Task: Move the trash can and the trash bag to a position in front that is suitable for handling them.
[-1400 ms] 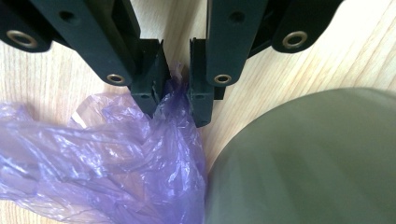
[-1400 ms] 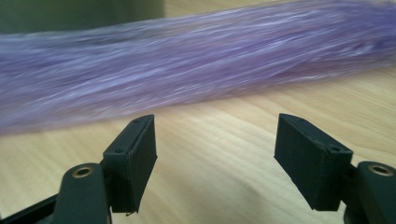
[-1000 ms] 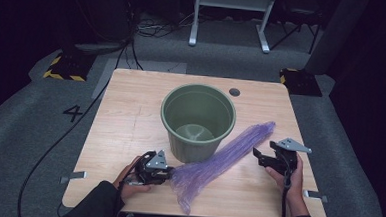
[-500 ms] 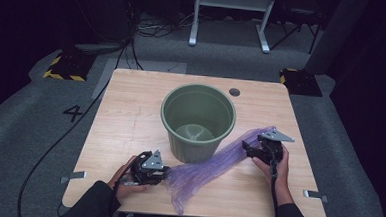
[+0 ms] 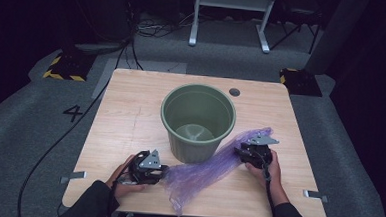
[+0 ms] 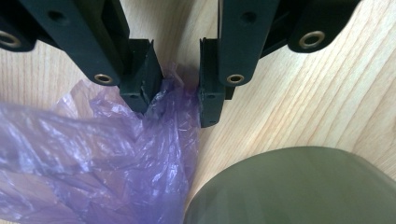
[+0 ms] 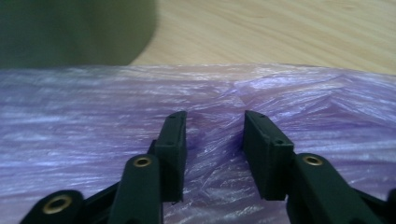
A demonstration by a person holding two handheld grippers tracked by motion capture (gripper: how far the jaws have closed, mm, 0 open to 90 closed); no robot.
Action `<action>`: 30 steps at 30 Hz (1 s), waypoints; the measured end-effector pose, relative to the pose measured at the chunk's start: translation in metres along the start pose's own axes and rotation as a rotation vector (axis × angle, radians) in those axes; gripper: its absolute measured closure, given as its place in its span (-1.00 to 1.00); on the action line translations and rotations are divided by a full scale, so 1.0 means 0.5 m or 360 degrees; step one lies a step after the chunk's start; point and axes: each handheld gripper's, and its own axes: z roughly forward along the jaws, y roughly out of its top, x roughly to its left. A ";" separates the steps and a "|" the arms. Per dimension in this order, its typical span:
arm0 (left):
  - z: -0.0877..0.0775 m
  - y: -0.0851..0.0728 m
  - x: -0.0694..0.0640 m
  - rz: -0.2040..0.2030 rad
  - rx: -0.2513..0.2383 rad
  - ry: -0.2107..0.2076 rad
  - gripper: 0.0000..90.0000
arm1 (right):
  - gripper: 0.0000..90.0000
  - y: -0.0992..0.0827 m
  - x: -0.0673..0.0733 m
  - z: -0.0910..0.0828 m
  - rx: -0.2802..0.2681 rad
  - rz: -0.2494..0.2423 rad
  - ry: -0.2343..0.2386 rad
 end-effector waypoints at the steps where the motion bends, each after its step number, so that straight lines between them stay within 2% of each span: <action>1: 0.000 0.000 0.000 0.0000 0.0000 0.0000 0.55 | 0.35 0.000 0.000 0.000 0.0000 0.0000 0.0000; 2: -0.002 -0.002 0.002 -0.0020 0.0004 0.0016 0.50 | 0.35 -0.003 0.004 -0.003 -0.0003 -0.0038 0.0086; 4: -0.002 -0.002 0.002 -0.0038 0.0001 0.0024 0.39 | 0.35 -0.006 0.012 -0.006 -0.0004 -0.0108 0.0180; 8: 0.002 0.002 -0.002 -0.0033 0.0011 0.0028 0.20 | 0.32 -0.012 0.027 -0.013 -0.0002 -0.0204 0.0294; 10: 0.005 0.004 -0.002 -0.0037 0.0011 0.0030 0.15 | 0.13 -0.014 0.031 -0.016 -0.0002 -0.0245 0.0319; 12: 0.006 0.005 0.000 -0.0035 0.0007 0.0020 0.14 | -0.13 -0.015 0.037 -0.021 -0.0042 -0.0282 0.0203; 15: 0.008 0.005 0.001 -0.0033 0.0003 0.0018 0.14 | -0.21 -0.010 0.039 -0.043 -0.0165 -0.0272 0.0117; 16: 0.008 0.006 0.001 -0.0031 0.0002 0.0018 0.14 | -0.21 -0.010 0.039 -0.043 -0.0165 -0.0272 0.0117; 17: 0.009 0.006 0.003 -0.0031 0.0001 0.0016 0.14 | -0.31 -0.006 0.036 -0.059 -0.0207 -0.0254 0.0029; 22: 0.011 0.007 0.005 -0.0023 -0.0006 0.0008 0.13 | -0.40 -0.004 0.015 -0.090 -0.0227 -0.0048 -0.0093; 25: 0.011 0.007 0.005 -0.0022 -0.0008 0.0005 0.13 | -0.45 -0.003 0.006 -0.103 -0.0225 0.0016 -0.0156; 26: 0.011 0.007 0.006 -0.0020 -0.0006 0.0004 0.13 | -0.47 -0.002 0.002 -0.104 -0.0211 0.0043 -0.0190; 28: 0.012 0.007 0.007 -0.0014 -0.0006 0.0004 0.13 | -0.51 -0.003 -0.007 -0.099 -0.0188 0.0098 -0.0200; 30: 0.013 0.008 0.008 -0.0016 -0.0012 0.0002 0.14 | -0.54 -0.002 -0.018 -0.085 -0.0127 0.0161 -0.0262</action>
